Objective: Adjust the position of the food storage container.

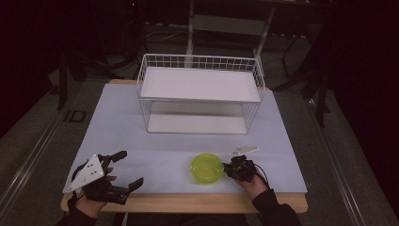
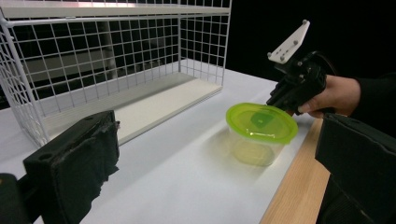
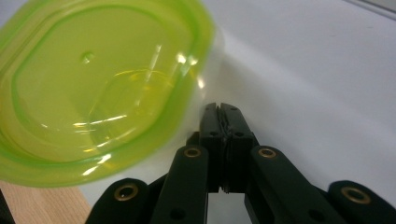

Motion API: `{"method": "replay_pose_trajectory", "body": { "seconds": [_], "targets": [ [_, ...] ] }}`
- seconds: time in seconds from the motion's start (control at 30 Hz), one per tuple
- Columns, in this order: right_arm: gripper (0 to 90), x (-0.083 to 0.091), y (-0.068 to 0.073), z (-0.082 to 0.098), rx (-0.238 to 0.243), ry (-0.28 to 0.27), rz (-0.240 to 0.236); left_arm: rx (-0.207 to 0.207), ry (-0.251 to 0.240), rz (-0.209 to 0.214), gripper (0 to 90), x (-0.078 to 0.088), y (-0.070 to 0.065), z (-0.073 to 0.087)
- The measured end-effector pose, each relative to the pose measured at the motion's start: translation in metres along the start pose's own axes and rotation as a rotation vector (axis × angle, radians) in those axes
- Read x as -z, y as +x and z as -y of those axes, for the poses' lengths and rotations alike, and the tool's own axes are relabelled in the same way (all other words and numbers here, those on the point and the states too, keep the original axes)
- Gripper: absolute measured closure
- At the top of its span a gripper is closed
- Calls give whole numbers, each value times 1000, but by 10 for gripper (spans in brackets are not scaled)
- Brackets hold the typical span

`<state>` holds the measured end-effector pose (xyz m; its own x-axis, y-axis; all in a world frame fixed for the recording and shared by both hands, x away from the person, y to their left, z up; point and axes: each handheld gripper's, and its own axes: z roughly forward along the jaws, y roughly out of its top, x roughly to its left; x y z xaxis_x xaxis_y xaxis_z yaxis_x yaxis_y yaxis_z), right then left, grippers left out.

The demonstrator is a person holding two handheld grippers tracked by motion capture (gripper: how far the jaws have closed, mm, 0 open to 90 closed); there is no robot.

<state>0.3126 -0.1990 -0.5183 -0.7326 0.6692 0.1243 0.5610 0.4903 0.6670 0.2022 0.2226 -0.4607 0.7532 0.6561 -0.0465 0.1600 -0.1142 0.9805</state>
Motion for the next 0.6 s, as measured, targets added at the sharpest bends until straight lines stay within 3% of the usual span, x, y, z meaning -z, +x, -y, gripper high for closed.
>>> {"method": "replay_pose_trajectory", "body": {
  "seconds": [0.17,0.3,0.47,0.6],
  "targets": [
    [885,9,-4,8,-25,2,12,-1,0,-2,3,1,0,0],
    [893,18,-1,20,-40,17,-22,1,-2,-2,3,0,0,0],
    [893,22,14,25,-4,33,-96,-4,1,-2,3,0,0,0],
    [894,14,20,22,30,47,-117,-3,0,-5,3,0,0,0]
  ]
}}
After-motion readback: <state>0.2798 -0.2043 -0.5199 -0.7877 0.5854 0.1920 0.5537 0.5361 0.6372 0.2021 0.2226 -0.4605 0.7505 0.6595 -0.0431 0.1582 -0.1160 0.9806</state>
